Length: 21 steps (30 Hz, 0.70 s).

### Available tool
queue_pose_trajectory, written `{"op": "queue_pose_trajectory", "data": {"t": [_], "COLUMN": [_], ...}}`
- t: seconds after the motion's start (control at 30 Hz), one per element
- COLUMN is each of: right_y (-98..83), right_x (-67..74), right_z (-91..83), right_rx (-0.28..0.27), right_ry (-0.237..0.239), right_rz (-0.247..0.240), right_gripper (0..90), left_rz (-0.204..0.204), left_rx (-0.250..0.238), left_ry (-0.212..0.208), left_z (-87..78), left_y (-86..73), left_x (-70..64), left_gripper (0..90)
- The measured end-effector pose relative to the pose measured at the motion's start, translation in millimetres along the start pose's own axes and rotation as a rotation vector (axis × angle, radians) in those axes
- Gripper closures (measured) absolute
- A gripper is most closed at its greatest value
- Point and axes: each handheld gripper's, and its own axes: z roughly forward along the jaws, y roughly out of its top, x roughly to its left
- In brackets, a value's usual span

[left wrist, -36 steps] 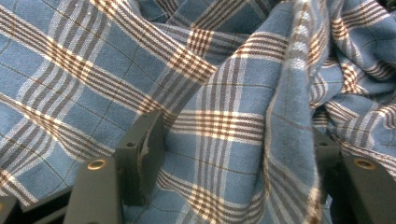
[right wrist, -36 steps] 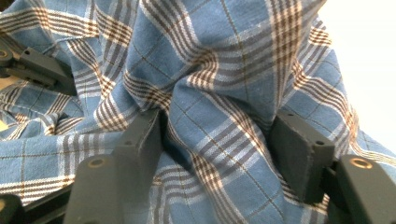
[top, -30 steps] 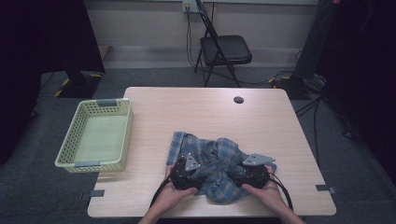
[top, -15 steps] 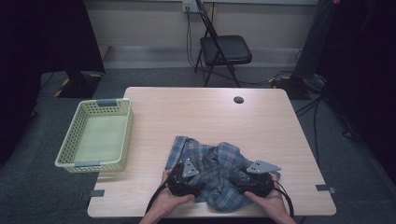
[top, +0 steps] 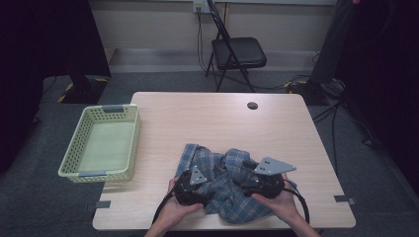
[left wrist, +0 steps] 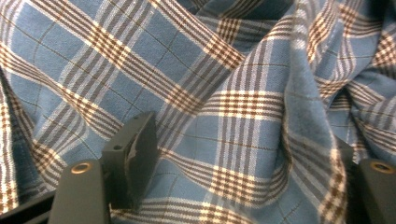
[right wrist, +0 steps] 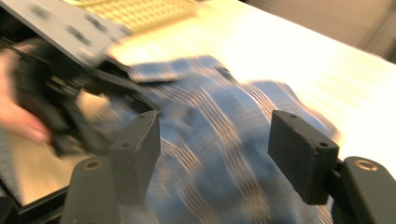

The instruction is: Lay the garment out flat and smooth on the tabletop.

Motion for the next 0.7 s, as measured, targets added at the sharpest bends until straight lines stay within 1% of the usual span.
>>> {"op": "queue_pose_trajectory", "data": {"t": [0.03,0.1,0.13,0.2,0.27,0.3,0.4,0.5,0.57,0.63,0.7], "right_y": [3.4,8.3,9.6,9.8,7.0,4.8,-4.9,-16.3,-21.4,-25.9,-31.4], "right_x": [3.1,8.6,10.7,13.6,14.6,14.1,11.1,8.8,11.2,12.8,14.1], "right_z": [4.5,14.4,19.5,31.4,43.4,48.8,61.8,68.0,70.0,71.7,75.0], "right_rx": [-0.002,-0.001,-0.003,0.012,0.030,0.040,0.071,0.089,0.112,0.128,0.160], "right_ry": [0.013,0.054,0.081,0.121,0.142,0.151,0.147,0.144,0.123,0.117,0.094], "right_rz": [-0.013,-0.030,-0.026,-0.028,-0.034,-0.031,-0.026,-0.029,-0.055,-0.063,-0.079], "right_gripper": [34.8,34.9,34.9,34.6,34.3,33.7,33.9,35.2,36.0,41.3,47.5], "left_rz": [0.004,0.012,0.013,0.013,0.016,0.010,0.021,0.014,0.012,0.005,0.004], "left_rx": [0.001,0.002,0.002,-0.002,-0.002,-0.003,-0.001,-0.004,-0.001,-0.009,-0.009], "left_ry": [0.001,-0.002,-0.008,-0.026,-0.035,-0.039,-0.045,-0.047,-0.045,-0.038,-0.035], "left_z": [1.1,1.8,2.3,2.5,2.4,2.4,1.5,1.9,1.9,1.9,1.9], "left_y": [0.2,1.0,1.2,1.4,1.6,1.6,1.9,2.4,3.0,3.3,3.5], "left_x": [-0.2,-0.1,0.2,1.3,2.4,2.5,3.4,3.9,4.8,3.9,3.2], "left_gripper": [30.2,33.3,35.1,39.0,42.3,44.0,49.1,52.0,53.1,54.5,55.0]}}
